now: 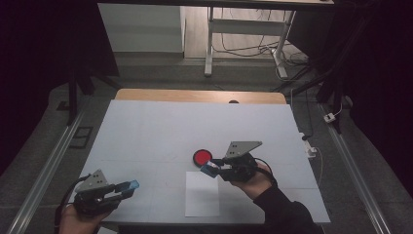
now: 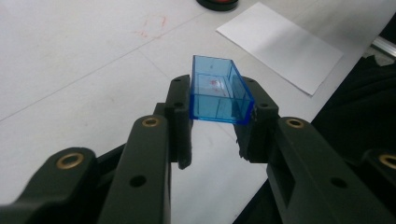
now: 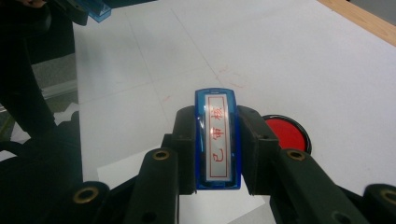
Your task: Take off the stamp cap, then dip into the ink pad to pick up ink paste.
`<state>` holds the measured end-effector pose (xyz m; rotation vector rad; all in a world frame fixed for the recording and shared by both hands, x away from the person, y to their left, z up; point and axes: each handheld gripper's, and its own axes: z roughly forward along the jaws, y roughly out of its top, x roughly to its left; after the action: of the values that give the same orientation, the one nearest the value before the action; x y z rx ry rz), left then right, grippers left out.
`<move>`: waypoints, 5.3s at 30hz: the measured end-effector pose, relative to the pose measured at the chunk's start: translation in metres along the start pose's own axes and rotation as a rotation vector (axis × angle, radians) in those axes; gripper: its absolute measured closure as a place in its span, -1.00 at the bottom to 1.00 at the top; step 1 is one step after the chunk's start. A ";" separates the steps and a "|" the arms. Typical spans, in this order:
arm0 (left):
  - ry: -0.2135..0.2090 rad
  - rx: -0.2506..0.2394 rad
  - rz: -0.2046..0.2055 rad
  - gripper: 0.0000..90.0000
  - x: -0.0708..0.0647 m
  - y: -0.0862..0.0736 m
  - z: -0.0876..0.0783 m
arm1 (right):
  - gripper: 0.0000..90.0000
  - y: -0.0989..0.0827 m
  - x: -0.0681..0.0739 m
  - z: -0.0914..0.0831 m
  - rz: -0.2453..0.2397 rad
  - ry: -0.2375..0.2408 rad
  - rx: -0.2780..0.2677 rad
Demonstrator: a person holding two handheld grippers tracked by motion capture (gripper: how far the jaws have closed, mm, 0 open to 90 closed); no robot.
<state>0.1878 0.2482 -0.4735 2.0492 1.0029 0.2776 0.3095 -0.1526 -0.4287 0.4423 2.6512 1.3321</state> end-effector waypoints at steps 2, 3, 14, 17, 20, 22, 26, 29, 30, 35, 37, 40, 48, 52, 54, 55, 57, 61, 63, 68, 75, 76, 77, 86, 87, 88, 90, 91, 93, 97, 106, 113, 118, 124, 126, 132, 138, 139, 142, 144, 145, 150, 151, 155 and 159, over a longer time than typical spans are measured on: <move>0.011 0.006 0.000 0.52 0.000 -0.001 0.000 | 0.58 0.000 -0.001 0.000 -0.001 -0.004 0.004; 0.016 0.009 0.000 0.52 0.000 -0.002 -0.001 | 0.58 -0.001 -0.001 0.000 -0.001 -0.005 0.005; 0.027 0.030 -0.019 0.52 0.001 -0.006 -0.003 | 0.58 -0.002 -0.003 0.000 0.001 -0.014 0.008; 0.026 0.034 -0.017 0.52 0.001 -0.006 -0.002 | 0.58 -0.002 -0.003 0.000 0.000 -0.015 0.010; 0.025 0.035 -0.016 0.52 0.001 -0.006 -0.002 | 0.58 -0.002 -0.004 0.000 0.004 -0.016 0.011; 0.023 0.033 -0.020 0.52 0.002 -0.006 -0.002 | 0.58 -0.001 -0.004 0.001 0.007 -0.014 0.008; 0.021 0.038 -0.018 0.52 0.002 -0.006 -0.001 | 0.58 0.000 -0.006 0.004 0.014 -0.027 0.023; 0.023 0.044 -0.015 0.52 0.001 -0.006 -0.001 | 0.58 0.001 -0.008 0.006 0.025 -0.032 0.020; 0.021 0.045 -0.017 0.52 0.001 -0.006 0.000 | 0.58 0.001 -0.010 0.006 0.024 -0.034 0.021; 0.015 0.037 -0.027 0.52 0.002 -0.007 -0.001 | 0.58 0.004 -0.015 0.010 0.033 -0.048 0.021; 0.012 0.037 -0.028 0.52 0.003 -0.007 -0.001 | 0.58 0.004 -0.017 0.012 0.036 -0.049 0.018; 0.011 0.038 -0.030 0.52 0.003 -0.007 -0.001 | 0.58 0.005 -0.020 0.014 0.038 -0.059 0.026; 0.008 0.037 -0.025 0.52 0.003 -0.006 -0.001 | 0.58 0.007 -0.033 0.022 0.062 -0.091 0.043; 0.010 0.040 -0.018 0.52 0.002 -0.006 -0.001 | 0.58 0.007 -0.039 0.028 0.075 -0.105 0.064; 0.011 0.039 -0.018 0.52 0.002 -0.006 -0.001 | 0.58 0.007 -0.042 0.031 0.081 -0.106 0.066; 0.011 0.038 -0.019 0.52 0.002 -0.006 -0.001 | 0.58 0.008 -0.044 0.033 0.084 -0.107 0.067; 0.011 0.036 -0.018 0.52 0.002 -0.006 -0.001 | 0.58 0.008 -0.046 0.036 0.088 -0.109 0.067; 0.010 0.035 -0.018 0.52 0.002 -0.006 -0.001 | 0.58 0.008 -0.050 0.042 0.093 -0.115 0.081; 0.010 0.035 -0.017 0.52 0.002 -0.006 -0.001 | 0.58 0.008 -0.052 0.043 0.091 -0.116 0.089; 0.009 0.034 -0.020 0.52 0.003 -0.006 -0.001 | 0.58 0.009 -0.055 0.049 0.096 -0.118 0.093; 0.009 0.031 -0.016 0.52 0.002 -0.007 -0.001 | 0.58 0.008 -0.060 0.061 0.091 -0.121 0.126; 0.009 0.031 -0.016 0.52 0.002 -0.007 -0.002 | 0.58 0.007 -0.061 0.062 0.092 -0.121 0.130; 0.008 0.030 -0.016 0.52 0.002 -0.007 -0.002 | 0.58 0.007 -0.062 0.064 0.095 -0.121 0.132; 0.009 0.030 -0.017 0.52 0.002 -0.007 -0.002 | 0.58 0.005 -0.067 0.078 0.089 -0.120 0.169; 0.008 0.030 -0.017 0.52 0.002 -0.007 -0.002 | 0.58 0.005 -0.067 0.080 0.088 -0.123 0.175; 0.008 0.030 -0.016 0.52 0.002 -0.007 -0.002 | 0.58 0.005 -0.068 0.082 0.089 -0.123 0.180; 0.007 0.029 -0.016 0.52 0.002 -0.007 -0.002 | 0.58 0.005 -0.069 0.084 0.083 -0.124 0.184; 0.006 0.029 -0.016 0.52 0.002 -0.007 -0.002 | 0.58 0.004 -0.069 0.085 0.086 -0.126 0.190; 0.007 0.030 -0.013 0.52 0.002 -0.007 -0.002 | 0.58 0.004 -0.070 0.087 0.081 -0.128 0.195; 0.007 0.030 -0.013 0.52 0.002 -0.007 -0.002 | 0.58 0.003 -0.072 0.090 0.083 -0.128 0.208; 0.009 0.033 -0.012 0.52 0.002 -0.007 -0.001 | 0.58 0.003 -0.076 0.093 0.131 -0.108 0.219; 0.008 0.037 -0.011 0.52 0.002 -0.006 -0.001 | 0.59 0.008 -0.076 0.096 0.136 -0.108 0.254; 0.008 0.039 -0.011 0.52 0.002 -0.006 0.000 | 0.59 0.010 -0.074 0.097 0.103 -0.122 0.270; 0.008 0.039 -0.010 0.52 0.002 -0.006 0.000 | 0.59 0.013 -0.065 0.100 0.047 -0.161 0.292; 0.009 0.040 -0.008 0.52 0.002 -0.006 0.000 | 0.59 0.013 -0.063 0.100 0.031 -0.171 0.297; 0.008 0.042 -0.010 0.52 0.002 -0.006 0.000 | 0.59 0.012 -0.064 0.100 0.045 -0.169 0.290; 0.007 0.041 -0.011 0.52 0.002 -0.006 0.000 | 0.59 0.007 -0.074 0.096 0.110 -0.124 0.253; 0.007 0.041 -0.012 0.52 0.002 -0.006 0.000 | 0.59 0.007 -0.074 0.096 0.118 -0.120 0.250; 0.007 0.040 -0.013 0.52 0.002 -0.006 0.000 | 0.59 0.006 -0.074 0.096 0.119 -0.120 0.247; 0.005 0.040 -0.014 0.52 0.002 -0.006 0.000 | 0.58 0.006 -0.074 0.096 0.114 -0.122 0.246; 0.005 0.040 -0.014 0.52 0.002 -0.006 0.000 | 0.58 0.006 -0.073 0.096 0.114 -0.121 0.244; 0.004 0.038 -0.018 0.52 0.003 -0.006 -0.001 | 0.58 0.005 -0.071 0.094 0.102 -0.137 0.227; 0.004 0.037 -0.018 0.52 0.003 -0.006 -0.001 | 0.58 0.005 -0.071 0.094 0.103 -0.140 0.225; 0.004 0.037 -0.017 0.52 0.003 -0.006 -0.001 | 0.57 0.005 -0.070 0.092 0.102 -0.156 0.218; 0.004 0.036 -0.020 0.52 0.003 -0.006 -0.001 | 0.57 0.010 -0.070 0.085 0.097 -0.170 0.184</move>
<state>0.1859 0.2531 -0.4783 2.0701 1.0375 0.2552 0.3991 -0.1051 -0.4715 0.6826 2.6485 1.0256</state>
